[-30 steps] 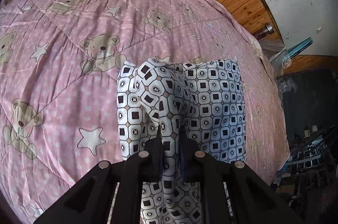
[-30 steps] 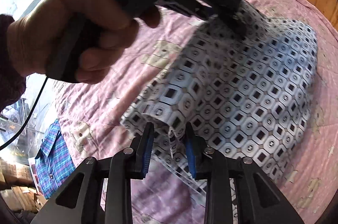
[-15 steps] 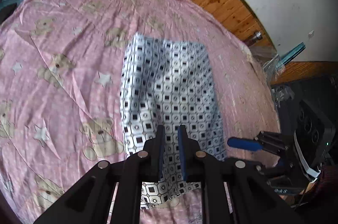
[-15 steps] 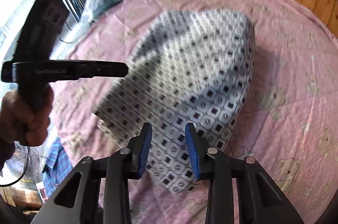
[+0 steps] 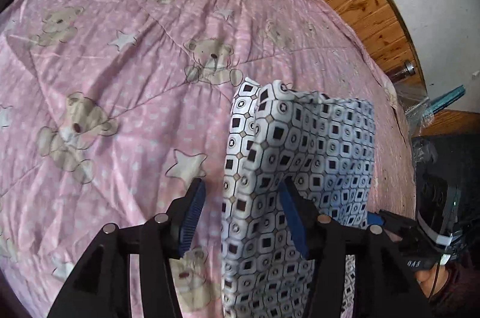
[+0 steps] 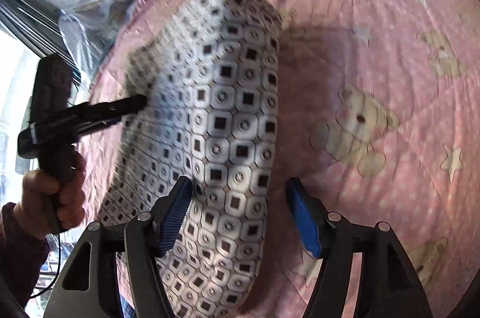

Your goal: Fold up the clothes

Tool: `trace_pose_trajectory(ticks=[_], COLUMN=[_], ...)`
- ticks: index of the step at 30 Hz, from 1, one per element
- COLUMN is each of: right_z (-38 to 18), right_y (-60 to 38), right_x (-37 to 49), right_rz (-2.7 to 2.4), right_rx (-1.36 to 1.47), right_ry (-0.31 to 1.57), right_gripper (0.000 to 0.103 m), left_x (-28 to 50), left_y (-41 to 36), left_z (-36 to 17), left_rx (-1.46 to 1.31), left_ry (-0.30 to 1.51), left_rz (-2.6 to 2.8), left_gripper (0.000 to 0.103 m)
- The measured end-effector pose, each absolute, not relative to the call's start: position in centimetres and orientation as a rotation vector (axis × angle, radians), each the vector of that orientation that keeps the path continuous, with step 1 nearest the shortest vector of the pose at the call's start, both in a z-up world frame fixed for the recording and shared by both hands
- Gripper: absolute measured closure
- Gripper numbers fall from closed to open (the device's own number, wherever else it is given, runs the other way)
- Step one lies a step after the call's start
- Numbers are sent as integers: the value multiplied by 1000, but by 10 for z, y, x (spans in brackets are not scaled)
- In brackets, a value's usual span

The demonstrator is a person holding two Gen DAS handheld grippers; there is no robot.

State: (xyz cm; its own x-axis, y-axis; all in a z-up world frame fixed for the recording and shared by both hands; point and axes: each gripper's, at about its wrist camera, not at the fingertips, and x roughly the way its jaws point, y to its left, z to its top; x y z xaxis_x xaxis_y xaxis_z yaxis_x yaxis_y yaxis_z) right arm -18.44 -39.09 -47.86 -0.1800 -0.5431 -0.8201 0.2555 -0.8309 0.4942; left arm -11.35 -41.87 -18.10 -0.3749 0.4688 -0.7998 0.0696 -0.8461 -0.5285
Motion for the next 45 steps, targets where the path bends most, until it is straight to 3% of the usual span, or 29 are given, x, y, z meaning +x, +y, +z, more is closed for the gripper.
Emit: trace_pose_trajectory(ticks=[2,3,4,5,6,12,17,20,23,25,29,33,34,36,40,43,45], right_z=[-464,-448,-428,-409,-389,-239,-220,-250,-240,-229,-190,-261,-271,-267,-242,-256,-263], right_y=[-388,-383,-376,-369,-362,-238,-87,-56,-21,4,71,63,67,79,105,108,97], right_x=[-190,-197,-206,-215,-224,-282,-341,-373,-369,-363,-280,-233,-226,-217,-202,-211,-225], right_rz=[-2006,-1989,-1969,-1949,-1928,-1725,-1605,-1758,-2066,-2260,-2349,-2231,-2267,-2302,-2398,-2336,-2300], right_rx=[1589,1575,1556,1536,1515,1506,1636,1670,1574,1484,1322,1540,1514,1516,1458,1506,1514], right_ry=[-324,-278,-220,-162,-105,364,625,684,488,331,-149,-257,-297,-381,-613,-785,-793], right_gripper=[86,87,89,90,90,89,84,69,63,63,63,65,76,76,46,44,45], left_x=[-119,-120,-121,-120,-119,-111,-174,-225,-245,-236,-221,-238,-245,-248,-239,-242,-250], left_y=[-411,-406,-400,-394,-388,-323,-226,-190,-181,-191,-202,-210,-214,-226,-223,-227,-230], left_z=[-177,-176,-175,-169,-162,-110,-111,-139,-157,-150,-121,-132,-142,-171,-145,-126,-121], left_rx=[-1529,-1544,-1558,-1570,-1584,-1500,-1504,-1562,-1599,-1586,-1506,-1542,-1578,-1678,-1584,-1470,-1428], left_ry=[-735,-754,-770,-754,-755,-1142,-1294,-1124,-919,-916,-808,-656,-627,-687,-563,-542,-518], left_rz=[2312,2301,2291,2300,2316,2321,2349,2451,2487,2442,2437,2502,2520,2434,2408,2422,2432], left_gripper=[43,68,81,88,89,89,89,89,88,88,86,86,86,86,86,82,71])
